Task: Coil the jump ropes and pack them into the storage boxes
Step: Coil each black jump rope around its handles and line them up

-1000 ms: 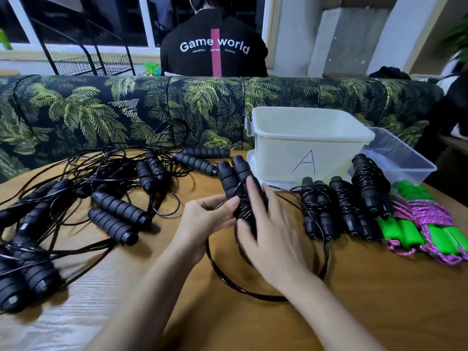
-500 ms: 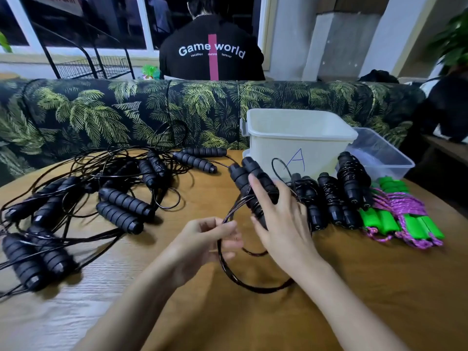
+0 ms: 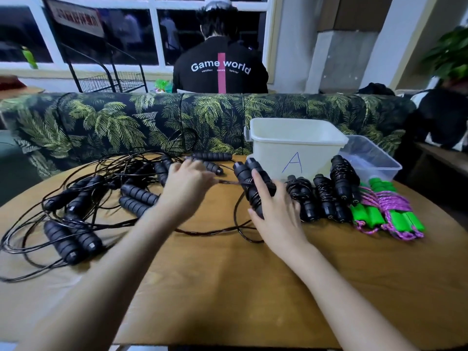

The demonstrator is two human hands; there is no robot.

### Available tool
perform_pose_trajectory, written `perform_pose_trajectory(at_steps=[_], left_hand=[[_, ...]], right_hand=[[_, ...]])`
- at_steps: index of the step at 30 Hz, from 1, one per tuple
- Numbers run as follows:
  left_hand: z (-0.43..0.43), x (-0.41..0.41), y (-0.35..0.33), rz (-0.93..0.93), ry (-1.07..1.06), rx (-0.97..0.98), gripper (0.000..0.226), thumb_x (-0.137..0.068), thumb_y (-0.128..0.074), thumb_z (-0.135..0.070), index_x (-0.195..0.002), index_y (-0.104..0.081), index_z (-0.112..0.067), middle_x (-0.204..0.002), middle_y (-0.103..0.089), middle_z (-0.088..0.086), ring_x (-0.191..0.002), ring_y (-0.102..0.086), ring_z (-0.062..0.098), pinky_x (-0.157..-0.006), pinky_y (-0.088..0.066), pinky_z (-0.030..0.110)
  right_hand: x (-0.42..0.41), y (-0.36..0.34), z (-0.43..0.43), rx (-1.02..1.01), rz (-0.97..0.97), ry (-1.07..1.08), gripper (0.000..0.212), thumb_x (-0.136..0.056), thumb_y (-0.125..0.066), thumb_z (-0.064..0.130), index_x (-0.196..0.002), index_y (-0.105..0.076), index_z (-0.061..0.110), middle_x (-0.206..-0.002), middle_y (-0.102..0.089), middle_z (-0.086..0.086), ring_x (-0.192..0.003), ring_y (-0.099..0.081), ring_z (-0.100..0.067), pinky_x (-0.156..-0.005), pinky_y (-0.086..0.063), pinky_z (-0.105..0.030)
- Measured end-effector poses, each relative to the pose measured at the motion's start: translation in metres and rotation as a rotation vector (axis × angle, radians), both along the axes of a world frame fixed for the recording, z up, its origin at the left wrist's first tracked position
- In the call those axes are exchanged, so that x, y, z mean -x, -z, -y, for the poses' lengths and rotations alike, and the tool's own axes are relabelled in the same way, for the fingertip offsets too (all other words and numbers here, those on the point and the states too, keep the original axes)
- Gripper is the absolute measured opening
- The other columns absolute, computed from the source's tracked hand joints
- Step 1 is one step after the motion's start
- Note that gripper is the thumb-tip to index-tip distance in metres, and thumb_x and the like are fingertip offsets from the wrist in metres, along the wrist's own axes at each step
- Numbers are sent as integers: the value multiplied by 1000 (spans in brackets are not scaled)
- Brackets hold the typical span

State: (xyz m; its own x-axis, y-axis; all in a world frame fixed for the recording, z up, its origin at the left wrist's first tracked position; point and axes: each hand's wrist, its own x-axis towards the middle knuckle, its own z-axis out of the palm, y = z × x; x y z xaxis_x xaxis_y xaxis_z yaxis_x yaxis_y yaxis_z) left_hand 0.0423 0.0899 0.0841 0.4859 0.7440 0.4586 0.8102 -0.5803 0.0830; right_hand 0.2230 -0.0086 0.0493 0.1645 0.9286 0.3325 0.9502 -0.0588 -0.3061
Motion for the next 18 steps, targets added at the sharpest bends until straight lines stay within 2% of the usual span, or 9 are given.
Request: perform_pose_trajectory(at_steps=[2,3,5,7,11,13,14,16,18], left_hand=[[14,-16,20,15,-2,17,45,-101,-40,-40,-138,-54,-18,-128,-62,3,-122,-53,24,-115,-24,44],[21,-25,28,21,33,-22,50,-100,-37,-43,-139,-54,-16,-123,-65,4,-118,-57,24,-115,-26,46],[26,-37,44,48,70,-118,52,-97,-36,-45,-127,-63,-13,-99,-69,1,-95,-65,25,-104,-40,43],[24,-42,54,159,98,-171,41,-96,-40,-41,-108,-71,-16,-81,-67,-4,-77,-64,22,-81,-40,36],[10,-46,53,557,272,119,21,-99,-56,-28,-82,-70,-31,-57,-54,-23,-61,-57,-4,-62,-40,22],[-1,-48,55,711,276,317,17,-94,-62,-23,-104,-75,-19,-72,-65,-24,-67,-62,-11,-67,-46,10],[-5,-49,54,768,274,394,27,-93,-63,-24,-116,-71,-14,-84,-70,-21,-77,-65,-9,-74,-48,9],[-13,-51,53,880,302,537,39,-92,-62,-22,-131,-60,-15,-95,-72,-24,-95,-66,-6,-84,-49,12],[-16,-54,56,982,348,721,42,-95,-57,-16,-136,-49,-18,-98,-70,-31,-103,-62,-11,-85,-47,10]], right_hand=[[2,7,-2,-14,-17,12,82,-99,-54,34,-155,5,40,-153,-18,-15,-130,-43,-36,-106,-31,-51],[2,9,-4,-23,-18,19,83,-99,-54,33,-155,6,40,-153,-18,-14,-131,-42,-36,-106,-32,-50],[0,13,-8,-51,-15,28,85,-98,-55,32,-154,7,41,-153,-18,-14,-130,-42,-36,-105,-33,-50],[-2,16,-12,-90,-18,29,85,-97,-56,31,-155,5,41,-152,-19,-15,-130,-42,-36,-103,-35,-49],[-8,23,-25,-176,-87,-16,89,-93,-64,30,-155,-1,42,-149,-28,-15,-128,-45,-37,-101,-41,-48],[-11,26,-32,-227,-243,-83,89,-91,-67,32,-154,-5,47,-147,-32,-8,-129,-46,-26,-102,-44,-40],[-12,26,-34,-248,-357,-120,88,-91,-68,31,-153,-9,49,-144,-35,-1,-126,-48,-14,-101,-44,-29],[-11,26,-38,-259,-581,-183,83,-90,-69,25,-150,-17,49,-137,-39,11,-118,-43,15,-94,-36,-5],[-9,28,-41,-255,-749,-236,79,-91,-70,19,-149,-23,45,-139,-41,19,-123,-37,21,-95,-30,0]])
